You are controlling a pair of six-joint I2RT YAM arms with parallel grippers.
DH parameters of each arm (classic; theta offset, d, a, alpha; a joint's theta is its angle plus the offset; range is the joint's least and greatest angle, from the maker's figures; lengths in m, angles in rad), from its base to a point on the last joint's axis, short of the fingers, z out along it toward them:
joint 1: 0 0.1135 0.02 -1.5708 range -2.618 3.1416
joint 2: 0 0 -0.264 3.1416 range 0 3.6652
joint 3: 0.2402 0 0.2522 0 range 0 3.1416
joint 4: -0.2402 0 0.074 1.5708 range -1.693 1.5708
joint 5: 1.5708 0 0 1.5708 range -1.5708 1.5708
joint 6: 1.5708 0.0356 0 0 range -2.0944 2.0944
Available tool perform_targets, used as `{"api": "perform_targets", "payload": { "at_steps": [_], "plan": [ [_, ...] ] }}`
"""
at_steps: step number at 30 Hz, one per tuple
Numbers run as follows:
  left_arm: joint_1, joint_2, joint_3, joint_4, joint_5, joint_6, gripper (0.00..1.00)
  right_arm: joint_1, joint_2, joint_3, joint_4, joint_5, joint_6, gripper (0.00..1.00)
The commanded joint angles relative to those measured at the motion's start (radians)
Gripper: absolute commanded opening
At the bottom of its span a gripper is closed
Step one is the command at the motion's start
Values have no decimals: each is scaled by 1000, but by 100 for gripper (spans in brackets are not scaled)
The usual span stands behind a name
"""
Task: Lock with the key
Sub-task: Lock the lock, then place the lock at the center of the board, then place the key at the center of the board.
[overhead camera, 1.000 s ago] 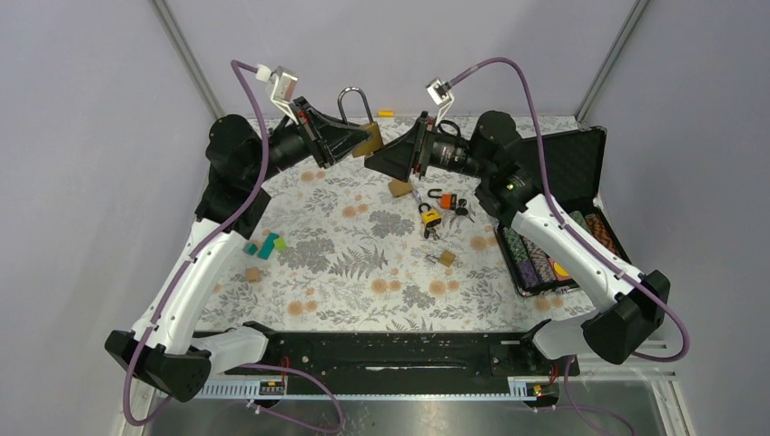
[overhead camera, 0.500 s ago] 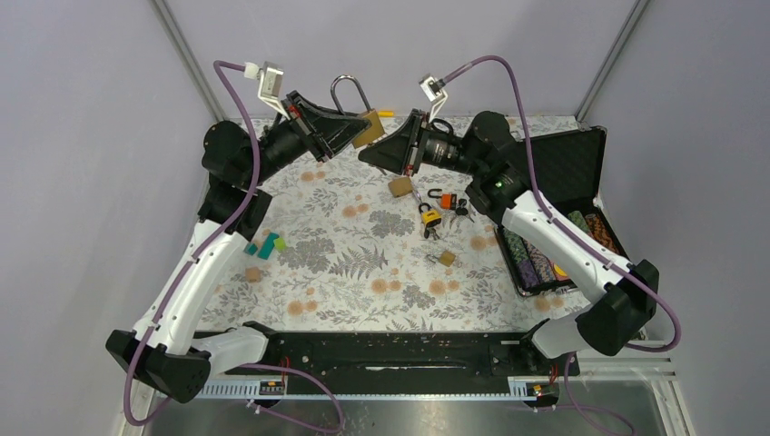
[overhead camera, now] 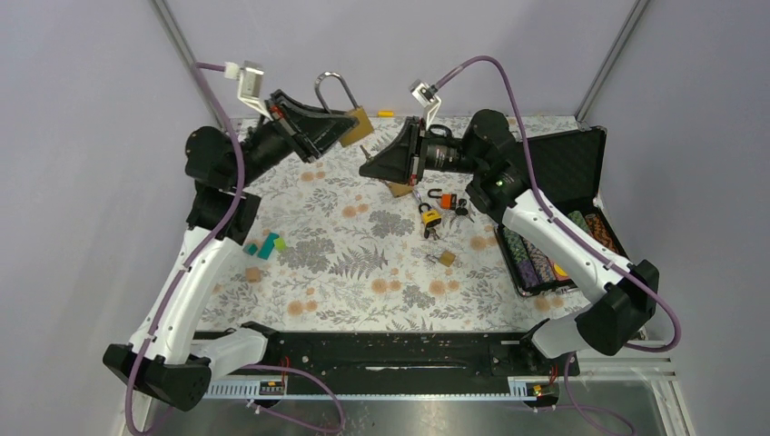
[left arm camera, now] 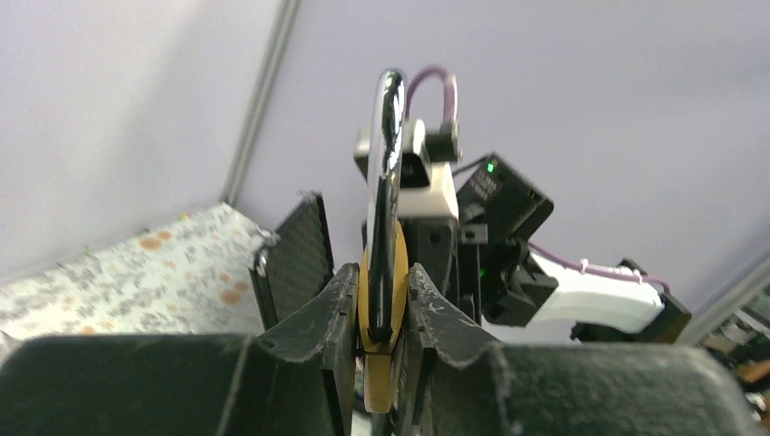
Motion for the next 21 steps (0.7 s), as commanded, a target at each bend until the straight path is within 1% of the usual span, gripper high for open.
{"api": "perform_targets", "payload": {
  "at_steps": [1, 3, 5, 8, 10, 12, 15, 19, 21],
  "plan": [
    [91, -80, 46, 227, -31, -72, 0, -5, 1, 25, -37, -194, -43, 0],
    [118, -86, 41, 254, -33, -101, 0, -6, 8, 28, -55, -235, -51, 0],
    [128, -90, 46, 215, -41, -75, 0, -7, 11, 27, -102, -226, -78, 0],
    [137, -98, 37, 86, -91, -6, 0, -6, 25, 39, -253, -95, -174, 0],
    [142, -107, 4, -23, -149, 49, 0, -6, 51, 44, -340, 42, -206, 0],
    [150, -107, -31, -153, -224, 96, 0, -7, 89, 38, -381, 175, -211, 0],
    [172, -80, -101, -342, -294, 143, 0, -5, 151, 12, -378, 310, -212, 0],
    [207, 29, -173, -503, -282, 171, 0, -3, 256, 12, -363, 446, -200, 0],
    [219, 84, -206, -553, -302, 184, 0, -2, 307, 14, -327, 476, -193, 0]
  ]
}}
